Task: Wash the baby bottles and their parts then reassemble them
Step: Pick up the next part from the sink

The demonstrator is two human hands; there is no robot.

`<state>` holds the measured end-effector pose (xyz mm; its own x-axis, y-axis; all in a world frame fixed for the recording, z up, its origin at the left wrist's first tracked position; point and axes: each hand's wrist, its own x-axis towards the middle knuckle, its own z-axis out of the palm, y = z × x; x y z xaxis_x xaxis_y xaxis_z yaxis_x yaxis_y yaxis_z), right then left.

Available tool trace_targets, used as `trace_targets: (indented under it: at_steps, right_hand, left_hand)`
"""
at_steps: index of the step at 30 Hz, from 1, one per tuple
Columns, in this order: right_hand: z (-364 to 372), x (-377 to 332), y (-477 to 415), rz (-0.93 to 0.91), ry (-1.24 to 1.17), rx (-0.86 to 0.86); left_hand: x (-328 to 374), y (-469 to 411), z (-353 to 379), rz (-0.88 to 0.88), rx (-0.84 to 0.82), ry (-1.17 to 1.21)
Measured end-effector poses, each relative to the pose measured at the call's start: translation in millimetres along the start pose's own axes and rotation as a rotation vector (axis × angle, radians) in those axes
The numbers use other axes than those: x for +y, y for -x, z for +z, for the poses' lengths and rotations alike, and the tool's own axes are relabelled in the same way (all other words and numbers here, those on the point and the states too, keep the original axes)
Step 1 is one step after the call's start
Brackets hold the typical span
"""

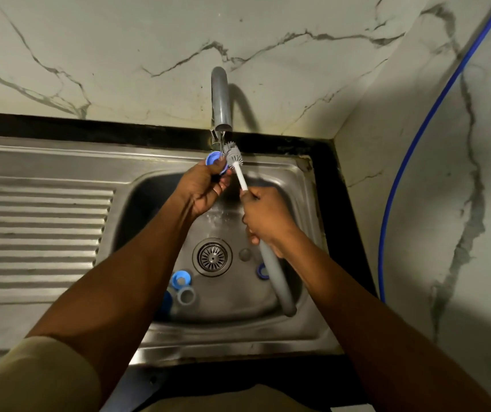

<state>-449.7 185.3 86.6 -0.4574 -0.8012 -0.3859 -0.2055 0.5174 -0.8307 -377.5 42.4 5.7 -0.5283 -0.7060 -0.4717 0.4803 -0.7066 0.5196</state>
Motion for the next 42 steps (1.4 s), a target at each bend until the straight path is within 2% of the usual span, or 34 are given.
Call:
trace_targets:
  at_steps: [3, 5, 9, 12, 15, 19, 22, 25, 31, 34, 37, 40, 42]
  right_hand:
    - [-1, -2, -10, 0.005, 0.002, 0.014]
    - [4, 4, 0, -0.014, 0.078, -0.026]
    - [9, 16, 21, -0.071, 0.143, -0.023]
    - [6, 7, 4, -0.090, 0.196, 0.017]
    - [7, -3, -8, -0.068, 0.202, -0.018]
    - [12, 0, 12, -0.119, 0.191, -0.064]
    - [12, 2, 10, -0.073, 0.128, -0.028]
    - [7, -3, -5, -0.028, 0.085, -0.016]
    - [8, 13, 21, -0.083, 0.228, -0.045]
    - [5, 9, 8, -0.071, 0.198, 0.035]
    - [2, 2, -4, -0.036, 0.160, 0.029]
    - [7, 9, 12, -0.090, 0.290, -0.014]
    - [9, 13, 19, -0.104, 0.308, -0.015]
  left_hand:
    - [-7, 5, 0, -0.058, -0.009, -0.036]
    - [-2, 4, -4, -0.079, 0.042, -0.066]
    - [1, 1, -14, -0.034, 0.094, -0.097]
    - [-6, 8, -14, -0.081, 0.022, -0.153]
    - [-9, 9, -10, -0.099, -0.042, -0.251]
    - [2, 2, -8, -0.069, 0.040, 0.007]
    - [5, 2, -7, -0.035, 0.015, 0.168]
    - [1, 6, -8, -0.018, 0.019, 0.104]
    - [7, -1, -17, -0.053, 0.101, 0.132]
    - [-4, 8, -8, -0.099, 0.058, 0.015]
    - [-10, 12, -1, -0.097, 0.054, -0.014]
    - [-2, 2, -4, -0.069, 0.134, 0.060]
    - [-1, 1, -6, -0.042, 0.143, 0.010]
